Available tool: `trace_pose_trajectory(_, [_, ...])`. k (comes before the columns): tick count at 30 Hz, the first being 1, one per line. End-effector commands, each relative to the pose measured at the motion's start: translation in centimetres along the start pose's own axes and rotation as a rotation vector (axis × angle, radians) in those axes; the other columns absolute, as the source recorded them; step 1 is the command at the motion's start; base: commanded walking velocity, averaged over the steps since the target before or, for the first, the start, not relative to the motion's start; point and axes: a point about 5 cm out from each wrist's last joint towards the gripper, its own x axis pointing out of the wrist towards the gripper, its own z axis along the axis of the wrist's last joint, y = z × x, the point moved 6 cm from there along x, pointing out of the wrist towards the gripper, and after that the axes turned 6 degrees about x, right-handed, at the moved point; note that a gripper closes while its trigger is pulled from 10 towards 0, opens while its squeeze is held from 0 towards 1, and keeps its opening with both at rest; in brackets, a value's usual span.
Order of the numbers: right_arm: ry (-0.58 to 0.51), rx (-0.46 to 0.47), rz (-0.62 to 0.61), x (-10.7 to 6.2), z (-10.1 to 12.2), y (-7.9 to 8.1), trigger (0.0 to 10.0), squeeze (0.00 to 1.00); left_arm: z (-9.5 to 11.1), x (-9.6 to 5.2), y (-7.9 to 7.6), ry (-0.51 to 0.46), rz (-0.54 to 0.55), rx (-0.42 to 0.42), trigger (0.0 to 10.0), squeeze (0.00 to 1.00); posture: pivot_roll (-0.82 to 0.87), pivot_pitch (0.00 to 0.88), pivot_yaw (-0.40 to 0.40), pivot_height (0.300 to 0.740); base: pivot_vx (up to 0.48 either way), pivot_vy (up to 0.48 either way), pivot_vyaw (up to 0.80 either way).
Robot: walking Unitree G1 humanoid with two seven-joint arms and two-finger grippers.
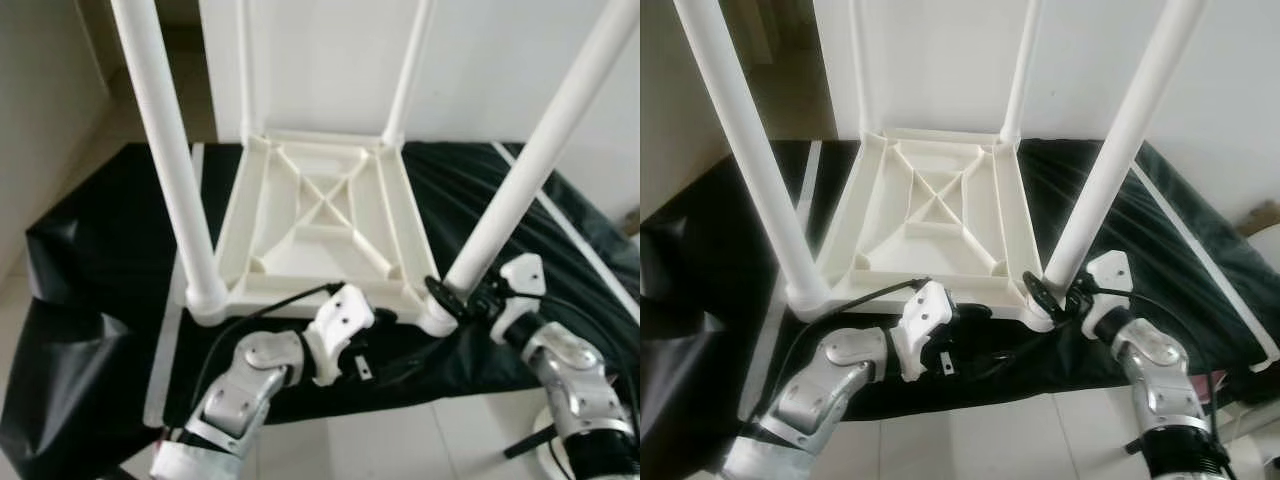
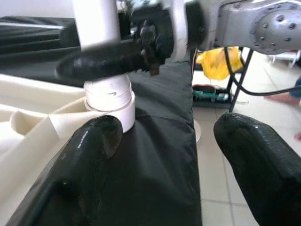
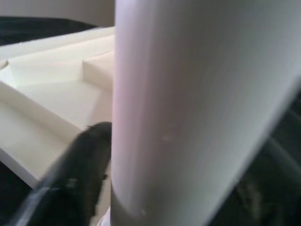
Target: Building children table
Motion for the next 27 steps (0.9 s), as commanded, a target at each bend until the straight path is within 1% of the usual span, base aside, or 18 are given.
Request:
trace_pose_trajectory(1, [0.021, -0.005, 0.012, 0.1, -0.7, 0.3, 3.5, 0.0, -0.2, 0.2, 1.8, 0.031, 0.151, 0.033, 10.0, 0.0, 0.03, 0.0, 0.0, 0.74, 0.0, 0.0, 0.0])
trace_pose_trajectory(2, [0.021, -0.005, 0.012, 0.1, -0.7, 0.3, 3.5, 0.0, -0.2, 0.2, 1.8, 0.031, 0.151, 0.033, 10.0, 0.0, 0.03, 0.0, 0.0, 0.74, 0.0, 0.0, 0.0])
trace_pose_trajectory(3, [0.024, -0.003, 0.018, 0.1, -0.9, 0.5, 0.0, 0.0, -0.1, 0.2, 2.0, 0.037, 0.162, 0.053, 10.0, 0.0, 0.03, 0.0, 0.002, 0.74, 0.0, 0.0, 0.0])
trace_pose_trajectory(6, [0.026, 0.011, 0.025, 0.1, -1.4, 1.3, 0.0, 0.0, 0.1, 0.3, 2.3, 0.043, 0.172, 0.076, 10.0, 0.0, 0.03, 0.0, 0.008, 0.74, 0.0, 0.0, 0.0])
trace_pose_trajectory(14, [0.022, 0.036, 0.002, -0.6, -2.0, 1.8, 0.0, 0.0, 0.4, 0.7, 2.4, 0.027, 0.181, 0.109, 10.0, 0.0, 0.01, 0.0, 0.018, 0.74, 0.0, 0.0, 0.0])
trace_pose_trajectory(15, [0.021, 0.047, -0.015, -0.8, -2.2, 1.9, 10.0, 0.0, 0.5, 0.8, 2.5, 0.022, 0.186, 0.12, 10.0, 0.0, 0.0, 0.0, 0.015, 0.74, 0.0, 0.0, 0.0])
trace_pose_trajectory(16, [0.021, 0.047, -0.015, -0.8, -2.2, 1.9, 10.0, 0.0, 0.5, 0.8, 2.5, 0.022, 0.186, 0.12, 10.0, 0.0, 0.0, 0.0, 0.015, 0.74, 0.0, 0.0, 0.0])
trace_pose_trajectory(18, [0.011, 0.078, -0.065, -1.0, -2.3, 2.3, 10.0, 0.0, 0.6, 0.9, 2.8, 0.016, 0.198, 0.126, 10.0, 0.0, 0.0, 0.0, 0.012, 0.74, 0.0, 0.0, 0.0])
trace_pose_trajectory(19, [0.011, 0.078, -0.065, -1.0, -2.3, 2.3, 10.0, 0.0, 0.6, 0.9, 2.8, 0.016, 0.198, 0.126, 10.0, 0.0, 0.0, 0.0, 0.012, 0.74, 0.0, 0.0, 0.0])
trace_pose_trajectory(21, [-0.021, 0.13, -0.176, -1.0, -1.9, 2.2, 10.0, 0.0, 0.4, 0.6, 3.1, 0.021, 0.216, 0.135, 10.0, 0.0, -0.01, 0.0, 0.004, 0.74, 0.0, 0.0, 0.0])
trace_pose_trajectory(22, [-0.021, 0.13, -0.176, -1.0, -1.9, 2.2, 10.0, 0.0, 0.4, 0.6, 3.1, 0.021, 0.216, 0.135, 10.0, 0.0, -0.01, 0.0, 0.004, 0.74, 0.0, 0.0, 0.0])
trace_pose_trajectory(23, [-0.02, 0.154, -0.239, -1.0, -2.0, 1.9, 10.0, 0.0, 0.1, 0.6, 3.2, 0.032, 0.224, 0.146, 10.0, 0.0, 0.0, 0.0, -0.002, 0.74, 0.0, 0.0, 0.0])
trace_pose_trajectory(24, [-0.02, 0.154, -0.239, -1.0, -2.0, 1.9, 10.0, 0.0, 0.1, 0.6, 3.2, 0.032, 0.224, 0.146, 10.0, 0.0, 0.0, 0.0, -0.002, 0.74, 0.0, 0.0, 0.0])
trace_pose_trajectory(26, [-0.009, 0.16, -0.388, -1.2, -2.4, 0.9, 10.0, 0.0, 0.0, 0.5, 3.8, 0.042, 0.251, 0.151, 10.0, 0.0, 0.0, 0.0, -0.007, 0.74, 0.0, 0.0, 0.0])
trace_pose_trajectory(27, [-0.017, 0.174, -0.441, -1.3, -2.3, 0.6, 10.0, 0.0, 0.0, 0.5, 4.0, 0.041, 0.263, 0.146, 10.0, 0.0, 0.01, 0.0, -0.011, 0.74, 0.0, 0.0, 0.0])
